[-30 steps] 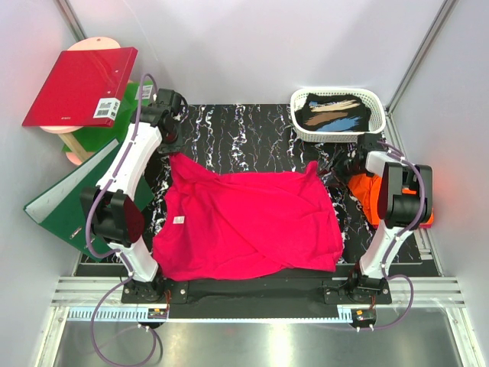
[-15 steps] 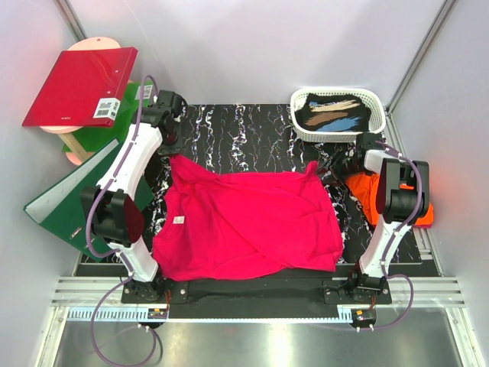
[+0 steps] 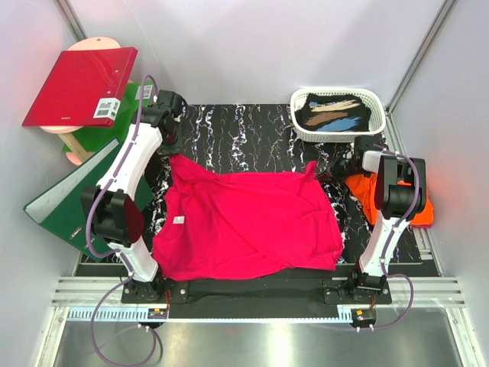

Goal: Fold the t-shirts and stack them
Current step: Flatten out the tshirt

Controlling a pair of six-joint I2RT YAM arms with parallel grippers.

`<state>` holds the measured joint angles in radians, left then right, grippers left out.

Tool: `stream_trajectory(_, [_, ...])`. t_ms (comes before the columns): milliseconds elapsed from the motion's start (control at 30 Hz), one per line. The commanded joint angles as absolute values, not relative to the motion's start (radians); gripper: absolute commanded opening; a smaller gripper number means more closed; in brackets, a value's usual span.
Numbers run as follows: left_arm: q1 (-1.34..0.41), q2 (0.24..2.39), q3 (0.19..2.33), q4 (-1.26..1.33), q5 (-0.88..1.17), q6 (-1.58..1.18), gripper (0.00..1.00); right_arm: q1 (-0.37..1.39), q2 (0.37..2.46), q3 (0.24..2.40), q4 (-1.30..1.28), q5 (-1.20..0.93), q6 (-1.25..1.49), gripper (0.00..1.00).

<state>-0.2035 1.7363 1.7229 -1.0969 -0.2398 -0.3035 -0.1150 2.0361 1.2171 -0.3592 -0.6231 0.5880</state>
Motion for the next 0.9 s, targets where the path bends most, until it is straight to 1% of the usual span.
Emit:
stream_trajectory(0, [-0.199,1.706,1.721,-1.066,-0.270,-0.291,0.00,-0.115,2.017,1.244,-0.331,-0.660,0.572,0.00])
stream_trajectory(167, [-0.198,1.707,1.727,-1.065,-0.272,-0.298,0.00,-0.114,1.941,1.272,-0.386,-0.612,0.545,0.00])
stream_trajectory(267, [-0.198,1.710,1.736,-1.066,-0.275,-0.299,0.00,-0.114,1.899,1.317,-0.457,-0.505,0.509,0.00])
stream_trajectory(367, [-0.198,1.713,1.738,-1.065,-0.276,-0.298,0.00,-0.114,1.881,1.363,-0.538,-0.327,0.454,0.03])
stream_trajectory(467, [-0.198,1.707,1.733,-1.066,-0.276,-0.293,0.00,-0.114,1.836,1.361,-0.555,-0.237,0.425,0.04])
stream_trajectory(633, [-0.198,1.689,1.710,-1.065,-0.291,-0.287,0.00,-0.114,1.767,1.348,-0.542,-0.229,0.411,0.02])
stream_trajectory(700, [-0.198,1.686,1.704,-1.062,-0.290,-0.287,0.00,-0.114,1.772,1.347,-0.541,-0.248,0.414,0.03])
stream_trajectory(767, [-0.198,1.687,1.707,-1.062,-0.296,-0.285,0.00,-0.114,1.775,1.341,-0.541,-0.261,0.414,0.01])
stream_trajectory(867, [-0.198,1.683,1.715,-1.063,-0.299,-0.290,0.00,-0.114,1.746,1.328,-0.540,-0.218,0.413,0.01])
